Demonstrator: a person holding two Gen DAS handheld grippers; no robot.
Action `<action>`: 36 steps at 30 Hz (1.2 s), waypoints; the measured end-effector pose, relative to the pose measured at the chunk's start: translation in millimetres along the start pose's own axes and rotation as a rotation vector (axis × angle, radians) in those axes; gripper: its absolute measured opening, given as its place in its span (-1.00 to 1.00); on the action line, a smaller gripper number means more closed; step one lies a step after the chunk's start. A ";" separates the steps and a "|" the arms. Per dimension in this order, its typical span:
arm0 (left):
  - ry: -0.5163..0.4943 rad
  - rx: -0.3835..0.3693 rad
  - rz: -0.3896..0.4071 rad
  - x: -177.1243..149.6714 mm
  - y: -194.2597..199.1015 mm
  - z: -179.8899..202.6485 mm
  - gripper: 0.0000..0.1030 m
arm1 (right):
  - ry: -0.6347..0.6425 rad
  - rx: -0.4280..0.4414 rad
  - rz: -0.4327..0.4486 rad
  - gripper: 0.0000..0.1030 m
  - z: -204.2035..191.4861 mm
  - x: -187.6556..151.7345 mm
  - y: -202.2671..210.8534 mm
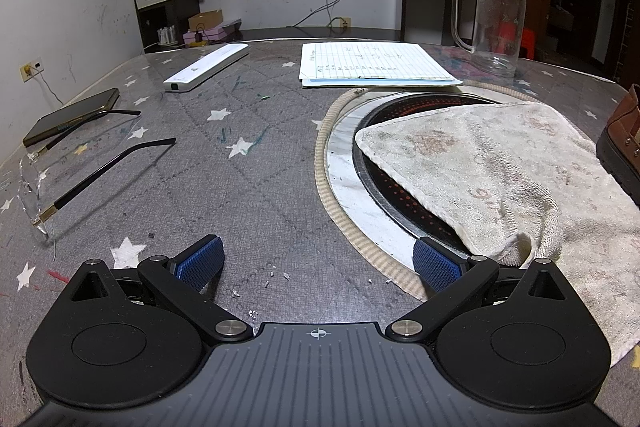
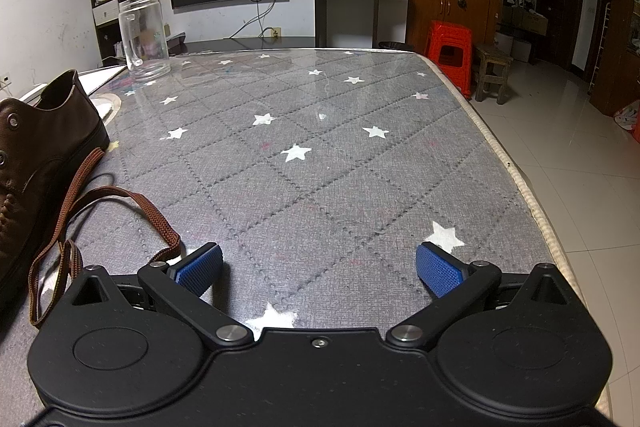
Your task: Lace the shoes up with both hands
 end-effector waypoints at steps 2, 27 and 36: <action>0.000 0.000 0.000 0.0 0.0 0.0 0.99 | 0.000 0.000 0.000 1.00 3.7 2.1 1.1; 0.000 0.000 0.000 -0.1 -0.2 -0.3 0.99 | 0.000 0.000 0.000 1.00 29.6 16.8 8.9; 0.000 0.000 0.000 -0.1 -0.1 -0.4 0.99 | 0.000 0.000 0.000 1.00 16.4 9.1 4.7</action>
Point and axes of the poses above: each gripper's, at about its wrist camera, not at the fingertips, and y roughly against the way its jaws point, z to its right, x to its top, the point moved 5 cm from there along -y, roughly the way its jaws point, and after that the axes turned 12 degrees about x, right-handed, at the moved point
